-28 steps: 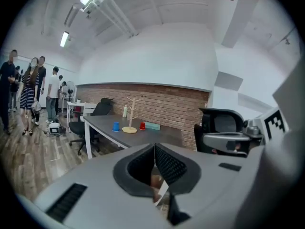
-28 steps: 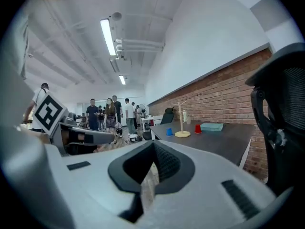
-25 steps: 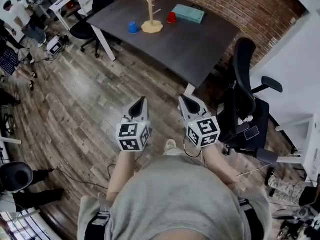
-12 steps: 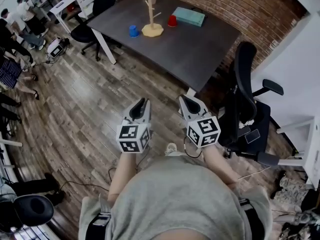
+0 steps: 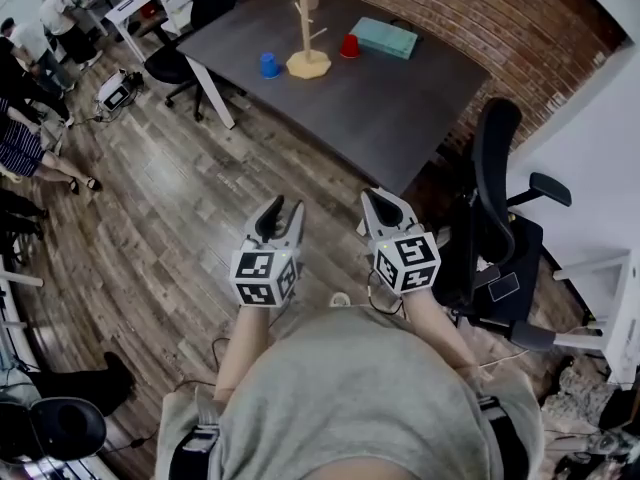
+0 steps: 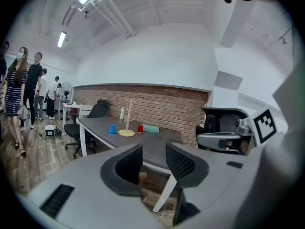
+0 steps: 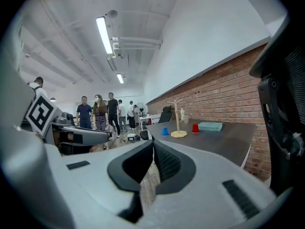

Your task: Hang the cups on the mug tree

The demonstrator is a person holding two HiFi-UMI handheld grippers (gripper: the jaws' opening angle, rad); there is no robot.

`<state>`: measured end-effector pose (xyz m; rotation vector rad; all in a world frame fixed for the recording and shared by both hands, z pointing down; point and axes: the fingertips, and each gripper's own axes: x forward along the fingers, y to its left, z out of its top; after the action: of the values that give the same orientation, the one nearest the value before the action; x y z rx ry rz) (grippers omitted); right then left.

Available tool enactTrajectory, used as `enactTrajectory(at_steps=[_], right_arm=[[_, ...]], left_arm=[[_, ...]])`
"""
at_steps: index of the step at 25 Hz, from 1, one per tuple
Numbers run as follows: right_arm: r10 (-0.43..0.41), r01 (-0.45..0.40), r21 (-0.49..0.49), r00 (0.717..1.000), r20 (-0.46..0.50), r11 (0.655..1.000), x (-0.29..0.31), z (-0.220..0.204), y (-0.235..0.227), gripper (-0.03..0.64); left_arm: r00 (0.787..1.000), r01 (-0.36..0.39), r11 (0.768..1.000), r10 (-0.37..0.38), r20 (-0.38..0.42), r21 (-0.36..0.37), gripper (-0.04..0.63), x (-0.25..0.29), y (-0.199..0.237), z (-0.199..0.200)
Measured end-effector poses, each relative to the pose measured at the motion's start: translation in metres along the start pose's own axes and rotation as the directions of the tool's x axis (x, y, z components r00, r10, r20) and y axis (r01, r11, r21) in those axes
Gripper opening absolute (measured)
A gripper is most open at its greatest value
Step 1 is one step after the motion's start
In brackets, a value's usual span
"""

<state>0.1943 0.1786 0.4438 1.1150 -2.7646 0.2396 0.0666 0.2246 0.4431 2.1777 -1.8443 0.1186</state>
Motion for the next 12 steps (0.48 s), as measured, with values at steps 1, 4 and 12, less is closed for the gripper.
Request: enactTrajectory(at_steps=[1, 4, 12], right_arm=[[0.001, -0.001, -0.005, 1.000, 0.000, 1.000, 0.003, 0.000, -0.003, 0.017], [0.005, -0.004, -0.020, 1.000, 0.002, 1.000, 0.010, 0.002, -0.012, 0.041], [0.025, -0.024, -0.017, 1.000, 0.009, 1.000, 0.025, 0.008, -0.030, 0.137]], left_arm=[[1.000, -0.003, 1.000, 0.003, 0.000, -0.001, 0.146, 0.003, 0.001, 0.000], [1.000, -0.013, 1.000, 0.013, 0.000, -0.006, 0.164, 0.012, 0.003, 0.000], [0.999, -0.046, 0.999, 0.046, 0.008, -0.018, 0.213, 0.034, 0.007, 0.003]])
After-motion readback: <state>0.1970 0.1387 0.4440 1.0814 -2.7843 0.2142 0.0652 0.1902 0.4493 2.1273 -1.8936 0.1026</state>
